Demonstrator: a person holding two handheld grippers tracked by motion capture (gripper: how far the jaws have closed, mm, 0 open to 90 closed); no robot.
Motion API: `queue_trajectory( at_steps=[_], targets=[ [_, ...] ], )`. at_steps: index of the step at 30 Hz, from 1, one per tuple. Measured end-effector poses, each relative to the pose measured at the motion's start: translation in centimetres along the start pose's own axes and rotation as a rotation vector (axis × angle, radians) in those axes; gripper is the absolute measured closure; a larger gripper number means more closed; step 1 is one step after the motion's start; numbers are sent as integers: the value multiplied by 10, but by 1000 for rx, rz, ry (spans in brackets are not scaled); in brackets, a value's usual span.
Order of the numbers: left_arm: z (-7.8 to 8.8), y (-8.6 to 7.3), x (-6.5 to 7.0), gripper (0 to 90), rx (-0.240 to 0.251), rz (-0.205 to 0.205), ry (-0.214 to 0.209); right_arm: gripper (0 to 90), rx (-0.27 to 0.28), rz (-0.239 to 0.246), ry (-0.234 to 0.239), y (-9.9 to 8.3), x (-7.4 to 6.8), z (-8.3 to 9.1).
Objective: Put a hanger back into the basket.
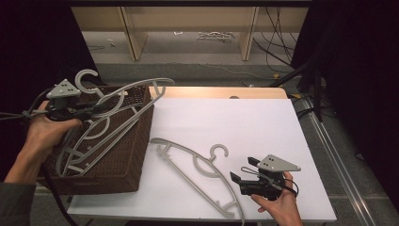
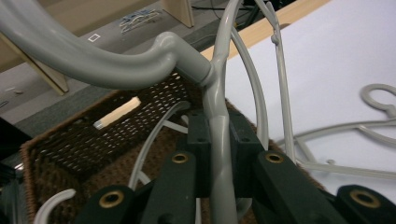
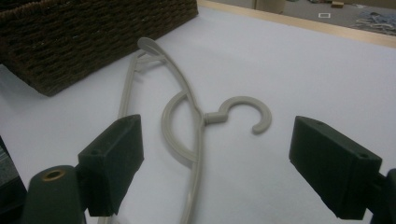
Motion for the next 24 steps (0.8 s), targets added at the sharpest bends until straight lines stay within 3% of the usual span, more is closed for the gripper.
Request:
queue_trajectory(
  at_steps=[2, 3, 7, 10, 14, 15, 16, 20, 24],
  targets=[
    [0, -2, -8, 816, 0, 3, 30, 187, -3, 1, 0, 0, 0, -1],
    [0, -3, -12, 816, 2, -7, 37, 187, -3, -24, 14, 0, -2, -2],
    [-4, -10, -25, 816, 16, 5, 51, 190, 9, -1, 4, -1, 0, -3],
    [-10, -16, -34, 817, 10, -23, 63, 190, -25, 1, -1, -2, 0, -1],
    [-15, -23, -47, 816, -30, -34, 90, 191, -7, -17, 20, -2, -1, -4],
    [-15, -25, -50, 816, -45, -56, 99, 191, -10, -19, 21, -2, -1, -4],
    [-18, -26, -51, 816, -24, -35, 100, 191, -12, -17, 21, -3, -1, -4],
    [-17, -32, -61, 816, -36, -41, 111, 191, -13, -20, 21, -4, 0, -5],
    [-18, -42, -68, 816, -13, -14, 100, 192, -20, -9, 3, -4, 2, -3]
  ],
)
Point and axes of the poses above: each handheld gripper's, and its own axes: z roughly backward along the jaws, y roughly out of its top, x roughly to its right, the point moved 4 cm from there along -z, roughly forward along the jaws, and after that the axes turned 10 degrees about z, right-handed, at the moved point
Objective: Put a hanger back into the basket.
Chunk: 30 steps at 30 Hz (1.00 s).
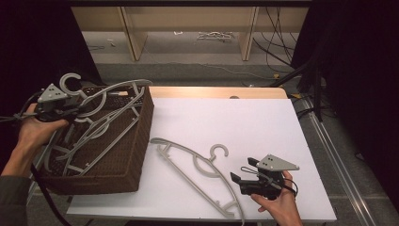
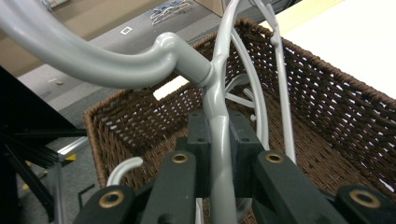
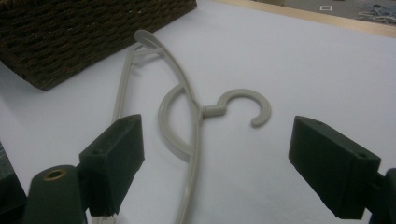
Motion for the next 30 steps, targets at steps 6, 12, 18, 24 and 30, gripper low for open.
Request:
queue_trajectory(
  at_steps=[6, 12, 18, 24, 30],
  targets=[
    [0, -14, -13, 816, -27, 14, 25, 192, 7, 4, 1, 0, 0, -1],
    [-4, -20, -15, 816, -25, 32, 14, 192, 11, 5, 0, 0, 0, -3],
    [-10, -24, -16, 815, -96, 0, 25, 192, 10, 5, 3, -1, 1, -3],
    [-22, -32, -12, 814, -136, 11, 22, 192, -4, -9, 11, -2, 1, -2],
    [-37, -43, -9, 813, -148, 59, 14, 194, -28, 8, -1, -2, 2, -1]
  ],
)
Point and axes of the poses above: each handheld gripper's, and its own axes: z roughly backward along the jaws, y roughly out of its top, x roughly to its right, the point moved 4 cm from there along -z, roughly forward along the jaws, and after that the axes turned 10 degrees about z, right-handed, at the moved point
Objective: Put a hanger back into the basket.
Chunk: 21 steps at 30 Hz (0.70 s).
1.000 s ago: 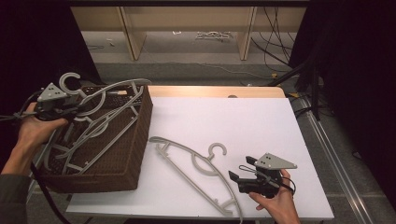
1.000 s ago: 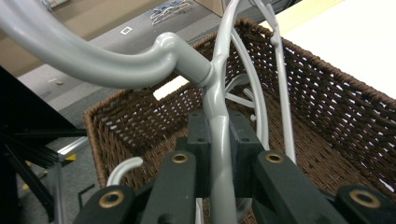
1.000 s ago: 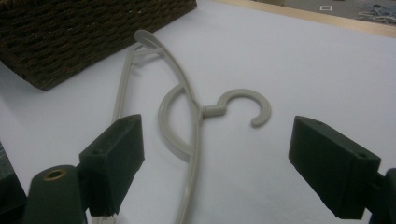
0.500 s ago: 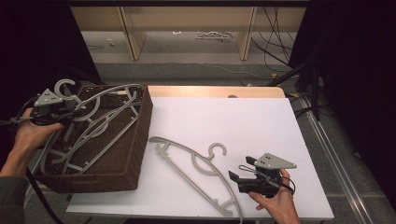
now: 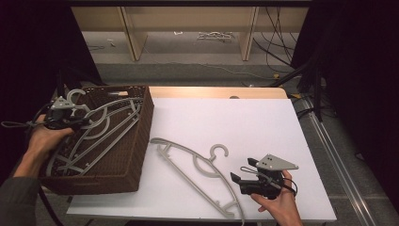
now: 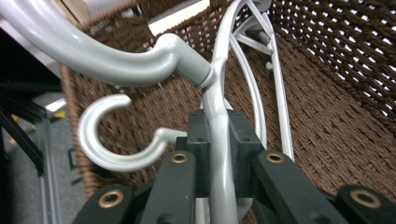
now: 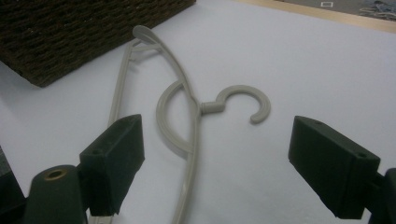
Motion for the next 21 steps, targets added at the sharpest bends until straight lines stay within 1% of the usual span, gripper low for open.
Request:
queue_trajectory(
  at_steps=[1, 2, 3, 4, 5, 6, 7, 8, 9, 10, 11, 12, 13, 14, 15, 16, 17, 20, 21],
  targets=[
    [-2, -1, 1, 814, -3, 7, -1, 194, 0, 1, 0, 0, 0, 0],
    [-4, -2, 1, 814, -18, 5, -3, 194, 0, 1, 1, 0, 0, 0],
    [-6, -3, 2, 813, -14, 6, -1, 194, -5, -4, 7, 0, -1, 0],
    [-7, -4, 2, 813, -39, -3, -2, 194, -12, -14, 15, -1, -1, 0],
    [-10, -6, 5, 812, -30, 6, -6, 193, -5, -5, 2, 0, 0, 0],
    [-11, -7, 5, 810, -52, -9, -5, 193, 8, -7, 8, 0, 0, -1],
    [-13, -8, 5, 809, -59, -5, -7, 194, 13, -9, 4, 0, 0, -1],
    [-15, -9, 5, 808, -55, -2, -15, 194, 14, -3, 2, -1, 0, -2],
    [-19, -11, 6, 807, -35, 8, -22, 194, 14, -3, 0, -1, 0, -2],
    [-21, -12, 7, 804, -47, 7, -31, 193, 15, 0, 2, -1, 0, -2],
    [-23, -14, 8, 799, -55, 18, -40, 193, 17, -1, 2, 0, 0, -2],
    [-25, -15, 8, 793, -58, 5, -41, 194, 16, 0, 2, -1, 0, -2],
    [-26, -16, 9, 779, -62, 15, -24, 193, 12, -3, 4, -1, 0, -2],
    [-23, -15, 8, 744, -44, 28, 24, 194, 13, -4, 3, -1, 0, -2],
    [-23, -15, 8, 652, -44, 28, 24, 194, 13, -4, 3, -1, 0, -2],
    [-19, -13, 7, 652, -70, 24, 44, 193, 9, -7, 9, -1, -1, -3],
    [-16, -11, 7, 628, -59, 32, 65, 194, 10, -8, 9, -1, -1, -3],
    [-6, -6, 11, 565, -38, 33, 88, 193, -5, -7, 5, -1, 0, -2],
    [-2, -3, 11, 539, -18, 38, 97, 193, -5, -10, 7, -1, 0, -2]
  ],
)
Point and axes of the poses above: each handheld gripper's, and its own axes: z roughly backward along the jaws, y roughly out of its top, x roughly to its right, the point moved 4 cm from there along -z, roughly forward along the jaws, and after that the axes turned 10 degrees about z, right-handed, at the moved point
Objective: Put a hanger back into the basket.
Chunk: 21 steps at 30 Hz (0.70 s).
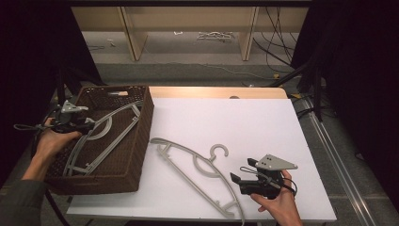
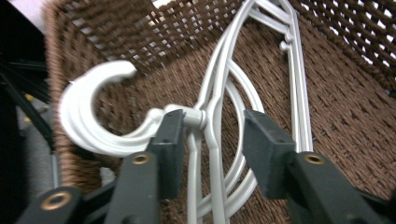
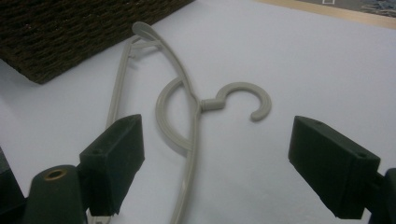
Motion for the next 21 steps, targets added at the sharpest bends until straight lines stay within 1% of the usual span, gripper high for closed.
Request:
queue_trajectory(
  at_steps=[1, 2, 3, 5, 7, 9, 10, 12, 13, 14, 15, 16, 17, 18, 19, 20, 21],
  targets=[
    [2, 2, 2, 511, 22, 23, -3, 193, 7, 2, 0, 0, 0, -1],
    [5, 2, 2, 496, 20, 26, -5, 193, 4, 3, 4, 0, 0, -1],
    [7, 3, 2, 480, 31, 28, -6, 193, 6, 3, 1, 0, 0, -1],
    [12, 5, 4, 449, 52, 57, -16, 194, 9, 13, 4, 0, 0, -1],
    [17, 7, 8, 418, 74, 87, -23, 194, 4, 4, 4, -1, -1, -1],
    [24, 9, 13, 399, 110, 108, -34, 194, 4, 5, 4, -1, -1, -1],
    [28, 11, 17, 390, 140, 134, -47, 194, 4, 5, 5, -1, -1, -1],
    [37, 13, 24, 369, 171, 185, -91, 194, 7, 9, 7, -1, -1, -2],
    [44, 15, 31, 361, 203, 208, -122, 194, 19, 11, 4, -1, -1, -3],
    [49, 16, 38, 360, 223, 198, -134, 194, -11, 12, -2, -2, 0, -1],
    [54, 17, 45, 357, 240, 184, -151, 194, -20, 2, 13, -2, -1, -1],
    [59, 18, 52, 348, 254, 181, -173, 194, -18, 7, 5, -2, -1, -1],
    [62, 19, 58, 339, 264, 179, -195, 194, 5, 1, 16, -2, -2, -4],
    [67, 20, 66, 329, 283, 177, -230, 194, 8, 7, 12, -2, -2, -4],
    [71, 21, 72, 318, 294, 171, -249, 194, 4, 13, 9, -2, -2, -4],
    [74, 21, 79, 306, 304, 174, -266, 194, 6, 11, 9, -2, -2, -4],
    [78, 21, 86, 291, 311, 159, -283, 194, 5, 6, 12, -2, -2, -3]
  ],
)
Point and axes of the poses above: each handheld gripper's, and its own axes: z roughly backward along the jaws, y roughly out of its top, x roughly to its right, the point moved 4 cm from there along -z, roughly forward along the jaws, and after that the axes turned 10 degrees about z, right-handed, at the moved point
